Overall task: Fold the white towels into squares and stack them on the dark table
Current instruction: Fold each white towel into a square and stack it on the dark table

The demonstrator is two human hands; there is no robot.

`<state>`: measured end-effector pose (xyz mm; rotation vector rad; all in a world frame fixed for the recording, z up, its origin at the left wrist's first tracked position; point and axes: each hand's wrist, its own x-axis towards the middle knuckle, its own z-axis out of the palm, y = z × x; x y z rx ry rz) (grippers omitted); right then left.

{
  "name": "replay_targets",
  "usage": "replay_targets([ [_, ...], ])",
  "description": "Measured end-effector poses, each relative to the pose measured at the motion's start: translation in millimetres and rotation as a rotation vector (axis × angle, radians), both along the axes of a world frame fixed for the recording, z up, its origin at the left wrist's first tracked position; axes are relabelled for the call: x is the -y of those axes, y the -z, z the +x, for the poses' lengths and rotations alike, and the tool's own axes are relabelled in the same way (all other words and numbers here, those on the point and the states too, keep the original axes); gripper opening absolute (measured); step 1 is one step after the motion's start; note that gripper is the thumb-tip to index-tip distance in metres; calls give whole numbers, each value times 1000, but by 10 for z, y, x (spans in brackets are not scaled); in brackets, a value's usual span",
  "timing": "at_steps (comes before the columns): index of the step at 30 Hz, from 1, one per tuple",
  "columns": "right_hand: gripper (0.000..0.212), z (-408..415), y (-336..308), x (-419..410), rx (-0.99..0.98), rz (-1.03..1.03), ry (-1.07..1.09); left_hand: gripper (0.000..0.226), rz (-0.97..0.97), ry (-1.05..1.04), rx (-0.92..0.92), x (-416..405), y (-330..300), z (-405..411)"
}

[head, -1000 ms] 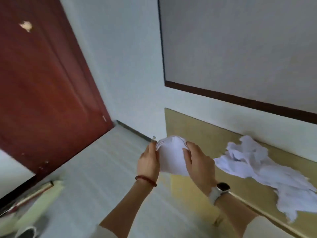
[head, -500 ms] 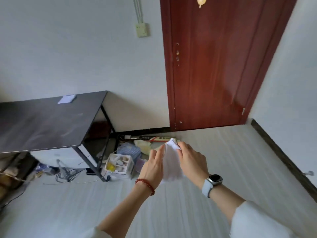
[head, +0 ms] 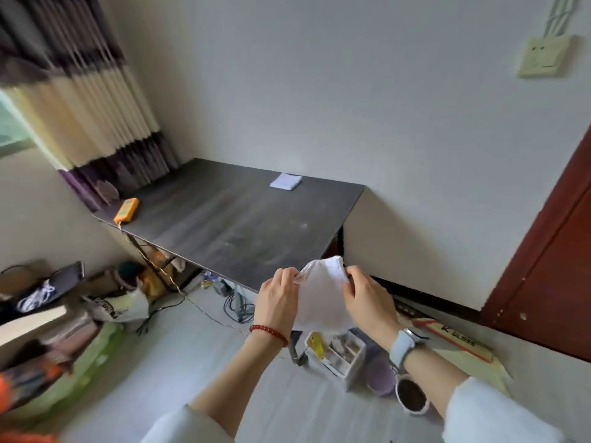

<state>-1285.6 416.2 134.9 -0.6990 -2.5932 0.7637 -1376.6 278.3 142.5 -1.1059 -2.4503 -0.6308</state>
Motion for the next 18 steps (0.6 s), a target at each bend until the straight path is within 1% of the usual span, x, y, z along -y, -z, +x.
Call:
replay_targets([
  [2, 20, -590, -65, 17, -23, -10, -53, 35, -51, -65, -53, 23, -57, -592],
  [4, 17, -1141, -64, 94, -16, -38, -120, 41, -35, -116, -21, 133, -76, -1079],
  [6, 16, -1680, -46, 172, -15, -60, -172, 41, -8, -150, -2, 257, -70, -1540],
  [9, 20, -2468, 2, 337, -23, -95, -192, 28, 46, -211, 69, 455, -13, -2303],
  [11, 20, -2999, 89, 449, 0, -92, -194, 19, 43, -246, 121, 577, 70, -2825],
  [13, 18, -3568, 218, 561, 22, -109, -178, 13, 96, -269, 211, 678, 211, -3384],
  [15, 17, -4114, 339, 691, 48, -151, -132, 17, 141, -307, 361, 800, 315, -3915],
  [18, 14, -4912, 473, 916, 90, -240, -42, 13, 198, -283, 507, 1018, 483, -4795],
])
